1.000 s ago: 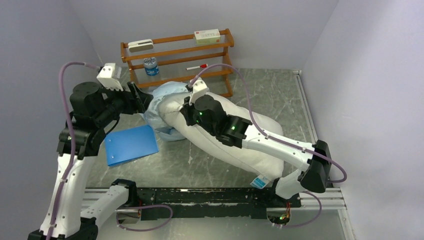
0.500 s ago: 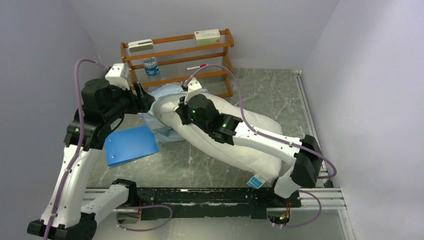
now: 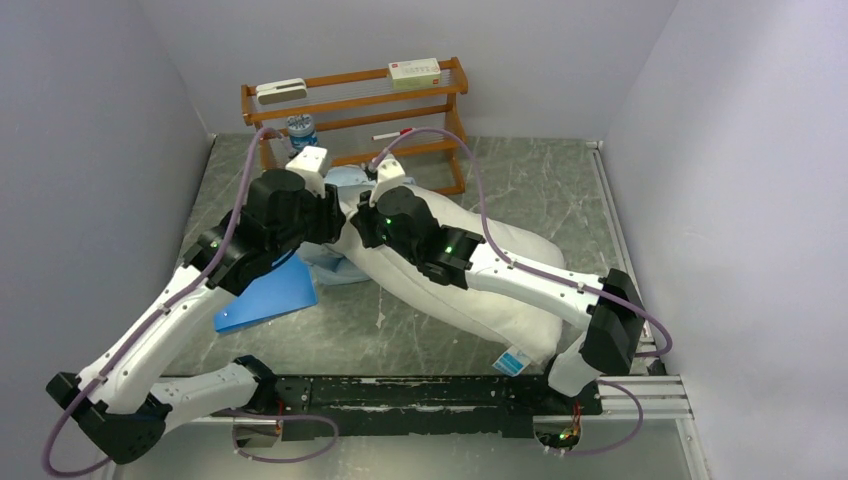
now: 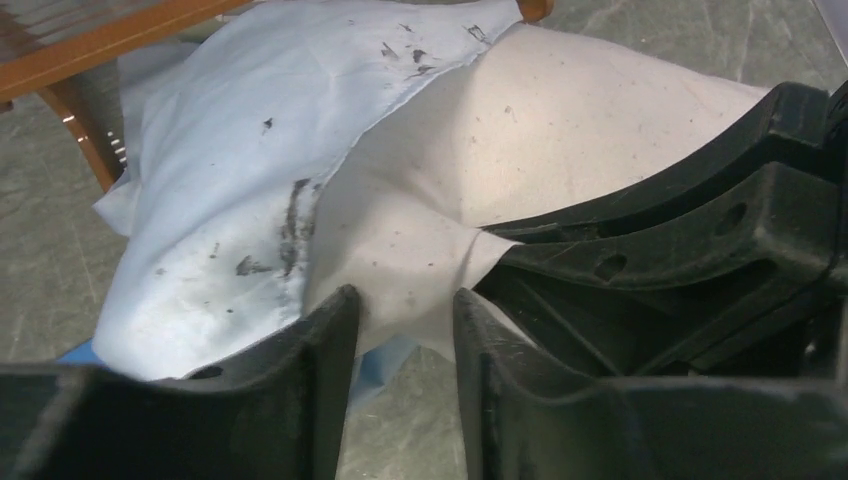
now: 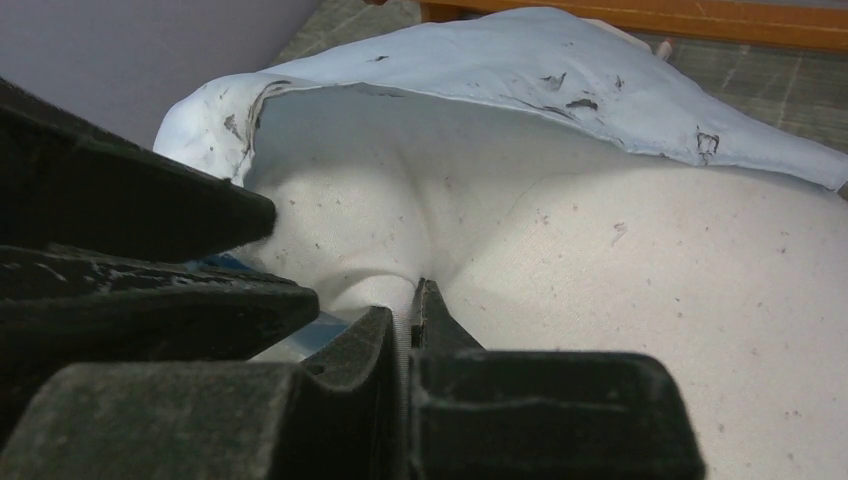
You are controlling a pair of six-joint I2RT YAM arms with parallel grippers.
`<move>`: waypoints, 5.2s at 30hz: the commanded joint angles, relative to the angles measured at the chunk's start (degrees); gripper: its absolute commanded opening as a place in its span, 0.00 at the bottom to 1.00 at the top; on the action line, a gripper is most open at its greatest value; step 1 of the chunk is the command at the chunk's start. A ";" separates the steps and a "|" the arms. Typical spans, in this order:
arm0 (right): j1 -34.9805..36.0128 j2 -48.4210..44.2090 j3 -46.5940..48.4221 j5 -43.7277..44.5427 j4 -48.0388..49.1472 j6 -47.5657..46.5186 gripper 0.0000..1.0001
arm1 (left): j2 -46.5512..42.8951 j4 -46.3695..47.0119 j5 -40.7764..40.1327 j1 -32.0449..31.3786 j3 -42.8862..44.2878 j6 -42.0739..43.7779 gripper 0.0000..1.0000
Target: Put the pillow into the pillowcase
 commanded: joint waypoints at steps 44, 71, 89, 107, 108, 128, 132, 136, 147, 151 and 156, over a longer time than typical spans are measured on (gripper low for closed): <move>-0.95 -3.70 -3.63 -4.02 13.33 3.53 0.00 | 5.55 4.97 -40.58 -8.98 -0.69 6.34 0.49; -0.85 -11.26 -9.51 -6.19 21.04 8.93 0.00 | -1.15 18.62 16.79 -8.93 6.71 -0.28 0.05; -0.84 -17.31 -24.36 -6.70 30.63 13.98 0.34 | -3.04 19.09 19.00 -9.14 -0.28 -10.05 0.05; -4.51 -32.44 -16.72 -5.77 -11.18 -1.83 0.83 | -5.47 6.42 13.88 -9.08 -0.14 -2.29 0.58; -5.83 -31.89 -16.13 -6.61 -11.38 -2.42 0.84 | -5.00 5.49 13.47 -9.14 0.64 -2.27 0.58; -34.00 -1.59 -8.51 -54.28 -6.39 -6.96 0.93 | 15.96 1.55 -8.43 -9.07 6.86 5.19 0.76; -34.18 3.52 -6.58 -61.91 -8.00 -8.65 0.93 | 19.13 3.83 -7.22 -9.06 5.95 5.79 0.75; -34.23 6.70 -6.03 -61.19 -10.61 -11.41 0.94 | 20.53 6.71 -9.65 -9.00 3.88 5.93 0.75; -34.10 6.94 -11.23 -65.74 -7.27 -10.22 0.76 | 26.16 9.00 -11.74 -9.05 1.48 8.71 0.51; -33.93 5.16 -13.51 -66.75 -2.49 -6.52 0.24 | 25.01 9.10 -9.75 -9.16 3.36 8.17 0.15; -32.79 -0.13 -19.12 -67.07 9.26 0.83 0.00 | 19.60 13.65 -1.00 -9.16 4.39 5.20 0.05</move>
